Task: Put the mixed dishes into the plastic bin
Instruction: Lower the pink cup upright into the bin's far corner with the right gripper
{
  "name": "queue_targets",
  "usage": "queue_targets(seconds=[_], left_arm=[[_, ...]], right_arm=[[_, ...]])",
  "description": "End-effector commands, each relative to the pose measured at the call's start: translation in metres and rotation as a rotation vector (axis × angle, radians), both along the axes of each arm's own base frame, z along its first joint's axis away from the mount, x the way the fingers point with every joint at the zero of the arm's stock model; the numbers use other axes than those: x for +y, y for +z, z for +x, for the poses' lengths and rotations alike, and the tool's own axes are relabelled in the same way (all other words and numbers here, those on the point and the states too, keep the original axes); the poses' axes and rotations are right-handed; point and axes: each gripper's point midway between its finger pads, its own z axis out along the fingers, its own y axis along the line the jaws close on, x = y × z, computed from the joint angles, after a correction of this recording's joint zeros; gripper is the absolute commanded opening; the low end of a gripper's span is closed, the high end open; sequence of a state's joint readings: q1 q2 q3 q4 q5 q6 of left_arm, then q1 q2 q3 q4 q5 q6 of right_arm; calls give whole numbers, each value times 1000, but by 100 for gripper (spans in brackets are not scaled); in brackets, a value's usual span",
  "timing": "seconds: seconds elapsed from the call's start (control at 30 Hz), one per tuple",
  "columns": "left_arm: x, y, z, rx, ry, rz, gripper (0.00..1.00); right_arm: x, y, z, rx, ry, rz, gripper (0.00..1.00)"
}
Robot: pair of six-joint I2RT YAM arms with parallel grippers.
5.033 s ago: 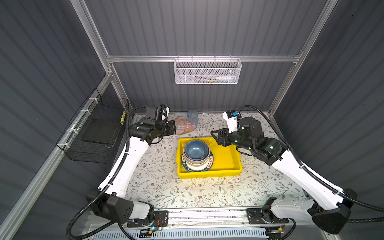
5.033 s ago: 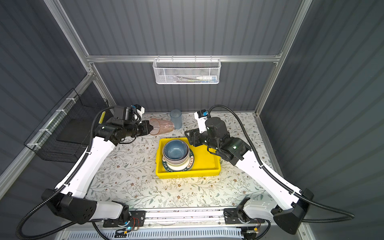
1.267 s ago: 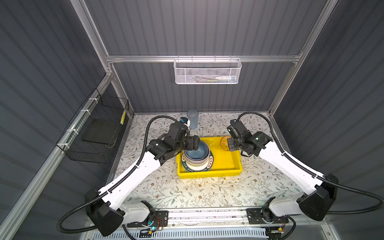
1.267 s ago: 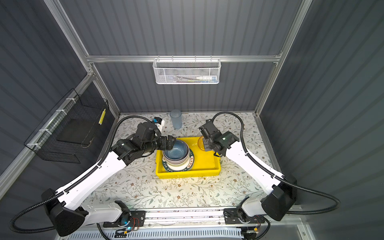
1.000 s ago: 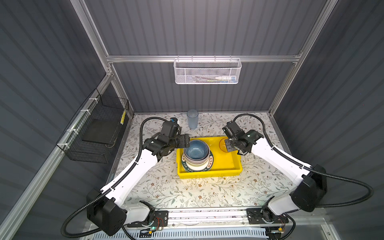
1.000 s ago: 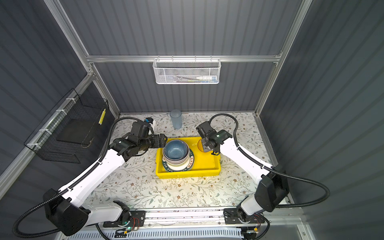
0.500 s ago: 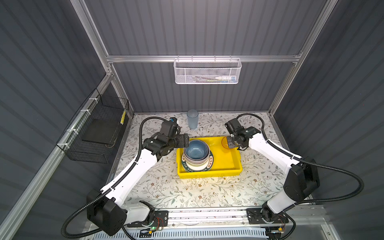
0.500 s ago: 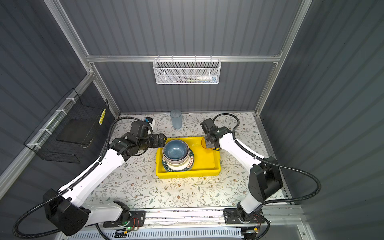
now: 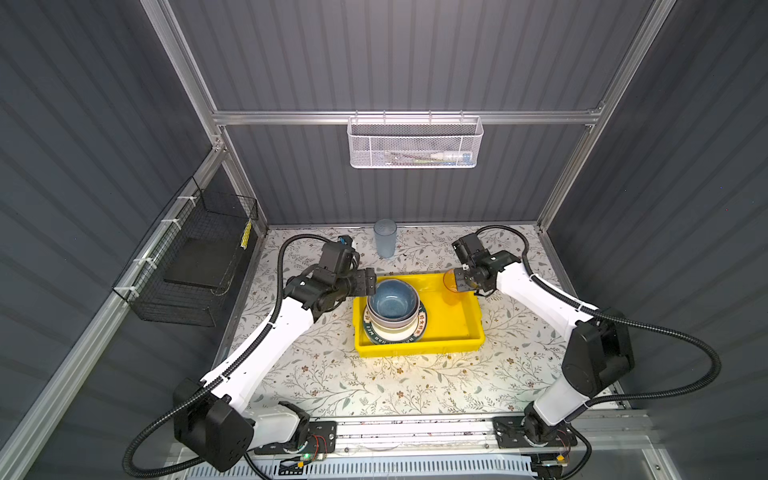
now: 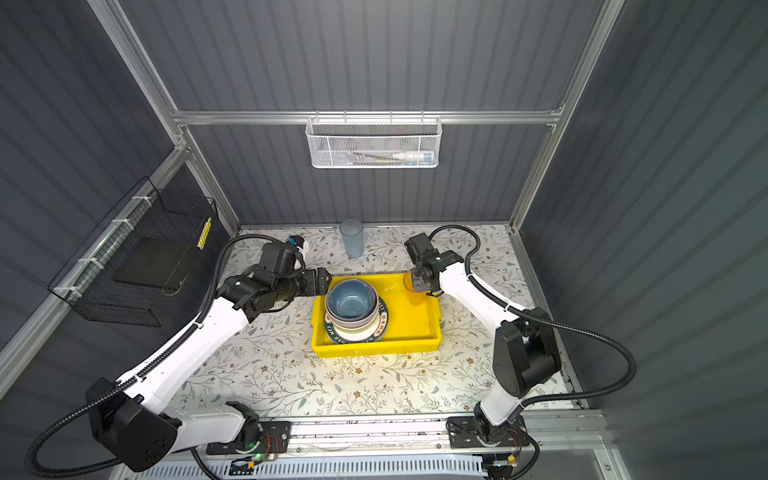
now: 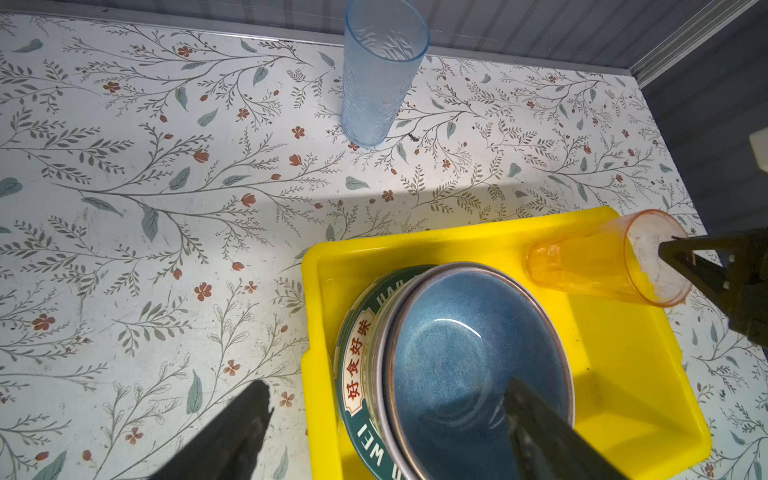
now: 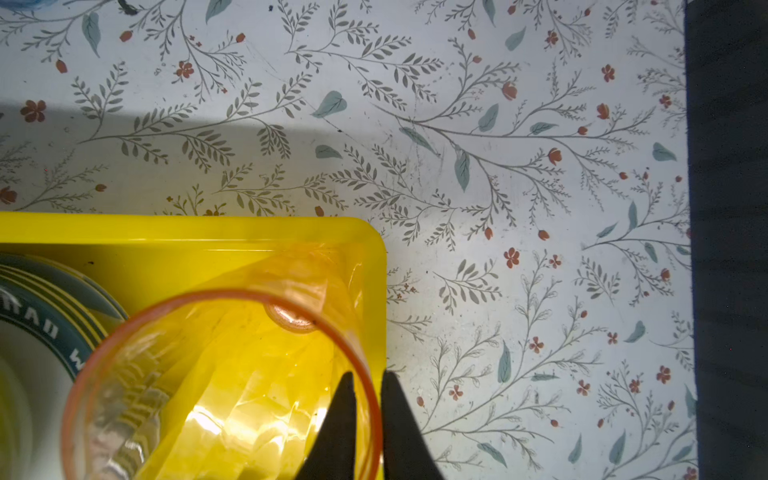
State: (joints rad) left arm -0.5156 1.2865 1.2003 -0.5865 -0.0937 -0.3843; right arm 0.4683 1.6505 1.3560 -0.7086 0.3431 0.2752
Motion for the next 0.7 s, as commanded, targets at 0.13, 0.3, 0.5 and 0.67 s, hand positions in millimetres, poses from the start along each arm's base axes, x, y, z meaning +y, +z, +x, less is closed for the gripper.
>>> queue_targets(seconds=[0.13,0.3,0.5,0.67], left_arm=[[9,-2,-9,15,1,24,89],[9,-1,-6,11,5,22,89],[4,0,4,15,4,20,89],[-2,7,17,0,-5,15,89]], right_arm=[[0,8,8,-21,-13,16,22],[0,19,4,-40,-9,32,31],[-1,42,-4,-82,10,64,37],[-3,65,-15,-146,23,112,43]])
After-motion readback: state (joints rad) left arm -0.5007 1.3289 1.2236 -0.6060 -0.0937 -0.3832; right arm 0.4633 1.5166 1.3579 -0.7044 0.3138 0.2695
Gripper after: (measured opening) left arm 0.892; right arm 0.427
